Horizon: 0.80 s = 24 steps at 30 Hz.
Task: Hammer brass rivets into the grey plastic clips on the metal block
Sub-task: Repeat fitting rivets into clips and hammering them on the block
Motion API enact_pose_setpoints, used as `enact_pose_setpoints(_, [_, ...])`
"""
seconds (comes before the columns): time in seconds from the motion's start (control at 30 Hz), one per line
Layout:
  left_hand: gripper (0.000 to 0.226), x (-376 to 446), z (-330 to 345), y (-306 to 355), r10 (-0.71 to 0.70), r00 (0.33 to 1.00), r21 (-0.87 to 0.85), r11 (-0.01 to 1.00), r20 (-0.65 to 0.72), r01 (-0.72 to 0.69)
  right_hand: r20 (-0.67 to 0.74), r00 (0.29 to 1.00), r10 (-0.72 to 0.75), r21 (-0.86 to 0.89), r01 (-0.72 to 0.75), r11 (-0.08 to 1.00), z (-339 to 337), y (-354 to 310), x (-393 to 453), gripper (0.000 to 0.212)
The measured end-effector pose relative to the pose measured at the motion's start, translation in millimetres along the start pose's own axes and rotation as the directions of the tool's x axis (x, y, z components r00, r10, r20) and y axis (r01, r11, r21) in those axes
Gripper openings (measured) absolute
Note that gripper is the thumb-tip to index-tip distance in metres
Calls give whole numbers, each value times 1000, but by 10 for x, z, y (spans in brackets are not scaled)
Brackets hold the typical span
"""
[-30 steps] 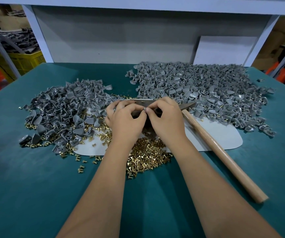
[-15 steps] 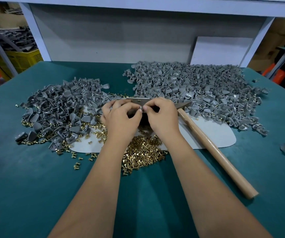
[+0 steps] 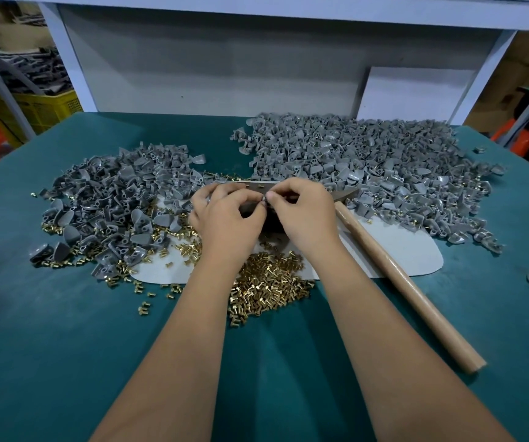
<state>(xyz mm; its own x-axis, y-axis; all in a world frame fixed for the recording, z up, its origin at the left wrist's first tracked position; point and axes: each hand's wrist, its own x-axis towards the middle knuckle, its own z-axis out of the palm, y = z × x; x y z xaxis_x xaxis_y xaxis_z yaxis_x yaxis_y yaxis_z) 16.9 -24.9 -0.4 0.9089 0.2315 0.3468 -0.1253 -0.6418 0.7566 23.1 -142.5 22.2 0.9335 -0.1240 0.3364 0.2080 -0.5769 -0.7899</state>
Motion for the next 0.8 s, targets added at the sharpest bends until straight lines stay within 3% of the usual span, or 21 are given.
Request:
enact_pose_setpoints(0.53, [6, 3, 14, -25, 0, 1000, -17, 1000, -1, 0, -148, 983, -105, -68, 96, 993, 109, 68, -42, 9])
enact_pose_setpoints(0.8, [9, 2, 4, -15, 0, 1000, -8, 1000, 7, 0, -1, 1000, -24, -74, 24, 997, 9, 41, 51, 19])
